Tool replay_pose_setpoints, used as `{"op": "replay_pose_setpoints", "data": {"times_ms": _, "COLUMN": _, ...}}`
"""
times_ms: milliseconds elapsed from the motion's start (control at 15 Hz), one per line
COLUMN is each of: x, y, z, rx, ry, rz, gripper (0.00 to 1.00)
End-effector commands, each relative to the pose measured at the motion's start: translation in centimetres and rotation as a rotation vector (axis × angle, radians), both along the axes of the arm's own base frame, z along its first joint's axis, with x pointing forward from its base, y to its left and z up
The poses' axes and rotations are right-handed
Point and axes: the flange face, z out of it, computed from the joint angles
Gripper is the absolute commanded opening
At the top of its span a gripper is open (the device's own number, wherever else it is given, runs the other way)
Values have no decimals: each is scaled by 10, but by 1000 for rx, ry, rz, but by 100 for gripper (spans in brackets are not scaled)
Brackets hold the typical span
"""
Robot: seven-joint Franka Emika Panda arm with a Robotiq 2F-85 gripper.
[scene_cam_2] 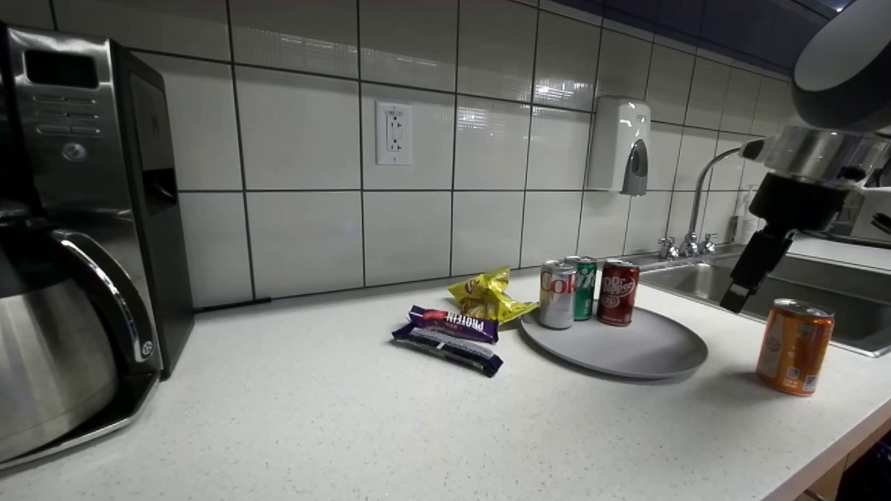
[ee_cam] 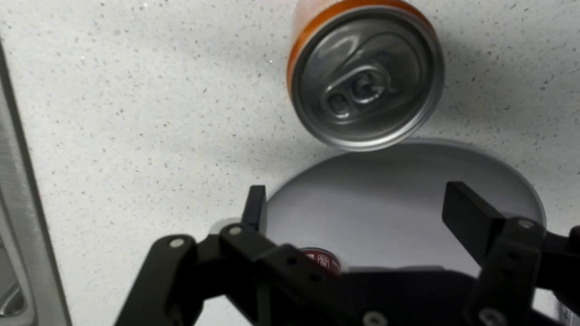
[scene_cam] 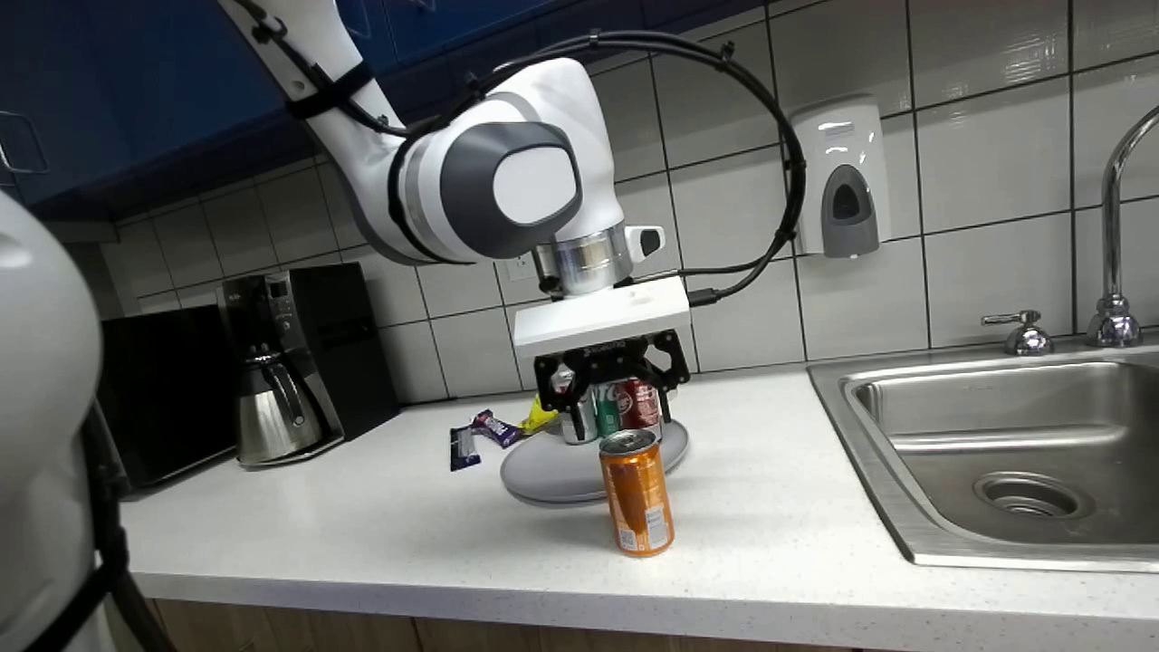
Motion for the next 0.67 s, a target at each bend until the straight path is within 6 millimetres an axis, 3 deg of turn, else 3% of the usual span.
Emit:
{"op": "replay_pose_setpoints", "data": {"times_ms": 0, "x": -7, "y": 2, "z": 17, "rx": 33, "ry": 10, "rz": -17, "gripper": 100}}
{"op": "replay_pose_setpoints", "data": {"times_ms": 600, "x": -17, "y": -3, "z": 29, "rx": 53, "ry": 54, "rz": -50, "gripper": 100}}
